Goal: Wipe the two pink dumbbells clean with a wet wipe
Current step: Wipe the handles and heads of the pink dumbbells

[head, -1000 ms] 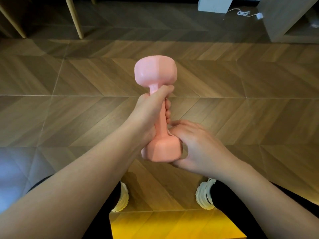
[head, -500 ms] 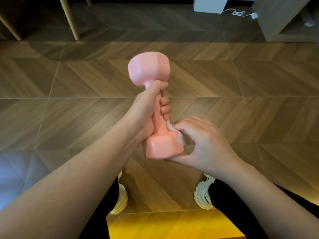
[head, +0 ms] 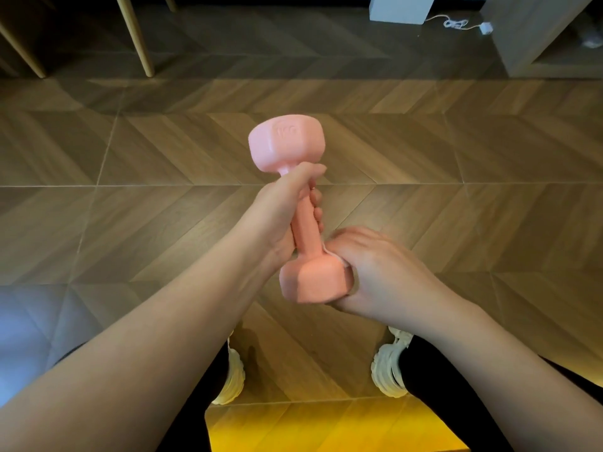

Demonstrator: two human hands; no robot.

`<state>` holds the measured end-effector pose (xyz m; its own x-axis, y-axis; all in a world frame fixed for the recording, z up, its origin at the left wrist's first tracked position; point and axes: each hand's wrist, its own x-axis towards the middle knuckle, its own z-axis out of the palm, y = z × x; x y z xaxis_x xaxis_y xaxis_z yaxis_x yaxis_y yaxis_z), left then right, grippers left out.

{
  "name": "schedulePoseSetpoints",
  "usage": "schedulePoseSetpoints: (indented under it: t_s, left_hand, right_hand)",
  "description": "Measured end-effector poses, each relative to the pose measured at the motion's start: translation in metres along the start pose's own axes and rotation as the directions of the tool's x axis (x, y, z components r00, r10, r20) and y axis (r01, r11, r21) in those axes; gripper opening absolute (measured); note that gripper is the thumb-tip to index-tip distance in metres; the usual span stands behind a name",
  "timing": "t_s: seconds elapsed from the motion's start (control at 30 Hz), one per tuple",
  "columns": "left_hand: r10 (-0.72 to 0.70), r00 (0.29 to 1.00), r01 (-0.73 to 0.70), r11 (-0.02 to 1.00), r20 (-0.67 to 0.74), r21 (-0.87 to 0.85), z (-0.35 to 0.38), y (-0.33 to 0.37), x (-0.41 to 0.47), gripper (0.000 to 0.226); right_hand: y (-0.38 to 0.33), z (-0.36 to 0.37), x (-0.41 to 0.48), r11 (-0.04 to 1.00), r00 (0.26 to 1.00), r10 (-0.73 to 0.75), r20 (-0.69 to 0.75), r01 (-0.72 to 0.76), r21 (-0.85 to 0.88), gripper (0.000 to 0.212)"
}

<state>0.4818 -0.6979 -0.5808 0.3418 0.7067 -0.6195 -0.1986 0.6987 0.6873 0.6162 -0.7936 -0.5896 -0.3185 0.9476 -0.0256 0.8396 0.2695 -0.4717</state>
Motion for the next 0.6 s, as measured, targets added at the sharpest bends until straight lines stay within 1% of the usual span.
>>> schedulePoseSetpoints:
  t_s: [0.03, 0.07, 0.13, 0.2, 0.23, 0.27, 0.3, 0.37, 0.4, 0.43, 0.47, 0.5, 0.57, 0.6]
  left_hand:
    - [-0.011, 1.000, 0.011, 1.000, 0.000, -0.002, 0.002, -0.002, 0.000, 0.025]
    - [-0.015, 1.000, 0.015, 1.000, -0.009, 0.001, 0.003, -0.003, 0.000, 0.027]
    - [0.009, 0.999, -0.009, 1.000, -0.043, -0.003, 0.006, -0.001, 0.000, 0.030]
    - [0.031, 0.998, -0.034, 0.998, -0.063, -0.046, 0.005, 0.005, 0.000, 0.029]
    - [0.029, 0.997, -0.034, 0.997, -0.065, -0.072, 0.004, 0.008, 0.001, 0.029]
    - [0.025, 0.998, -0.030, 0.996, -0.062, -0.087, 0.003, 0.010, 0.001, 0.029]
    - [0.021, 0.998, -0.026, 0.996, -0.055, -0.083, 0.003, 0.010, 0.001, 0.029]
    - [0.024, 0.999, -0.025, 0.999, -0.032, -0.030, 0.004, 0.006, 0.001, 0.030]
    - [0.029, 0.999, -0.029, 1.000, -0.016, 0.002, 0.005, 0.003, 0.000, 0.031]
    - [0.034, 0.999, -0.034, 0.999, 0.000, 0.024, 0.007, 0.001, 0.000, 0.031]
    - [0.034, 0.999, -0.035, 0.999, 0.014, 0.030, 0.008, 0.001, -0.001, 0.031]
    - [0.031, 0.999, -0.031, 0.999, 0.026, 0.015, 0.009, 0.003, -0.001, 0.031]
    - [0.013, 0.999, -0.010, 0.999, 0.045, -0.053, 0.008, 0.008, -0.001, 0.032]
    - [-0.001, 0.998, 0.006, 0.996, 0.055, -0.084, 0.007, 0.010, -0.001, 0.034]
  right_hand:
    - [-0.002, 0.002, 0.001, 1.000, 0.999, -0.002, 0.035, 0.002, 0.005, 0.034]
    - [-0.003, 0.004, 0.000, 1.000, 1.000, -0.012, 0.027, 0.013, -0.028, 0.034]
    - [-0.002, 0.004, -0.003, 0.996, 0.996, -0.023, -0.085, 0.015, -0.093, 0.041]
    - [-0.003, 0.000, -0.006, 0.998, 0.977, -0.011, -0.212, -0.002, -0.060, 0.043]
    - [-0.004, -0.002, -0.006, 0.999, 0.971, -0.015, -0.238, 0.006, -0.039, 0.044]
    - [-0.005, -0.003, -0.005, 1.000, 0.976, -0.010, -0.216, 0.008, -0.011, 0.045]
    - [-0.006, -0.003, -0.002, 1.000, 0.989, 0.003, -0.147, 0.001, 0.022, 0.046]
    - [-0.008, -0.002, 0.002, 0.996, 0.999, 0.036, 0.034, -0.039, 0.083, 0.042]
    - [-0.008, 0.000, 0.004, 0.997, 0.996, 0.039, 0.082, -0.044, 0.065, 0.040]
    - [-0.008, 0.000, 0.003, 0.999, 0.997, 0.036, 0.074, -0.037, 0.013, 0.040]
    - [-0.006, 0.001, 0.001, 0.999, 1.000, 0.026, 0.016, -0.026, -0.043, 0.043]
    - [-0.006, 0.000, -0.002, 0.997, 0.997, 0.016, -0.074, -0.021, -0.074, 0.044]
    - [-0.007, -0.003, -0.008, 0.999, 0.974, 0.002, -0.227, -0.010, -0.035, 0.041]
    - [-0.008, -0.003, -0.008, 1.000, 0.969, -0.005, -0.247, 0.003, -0.009, 0.040]
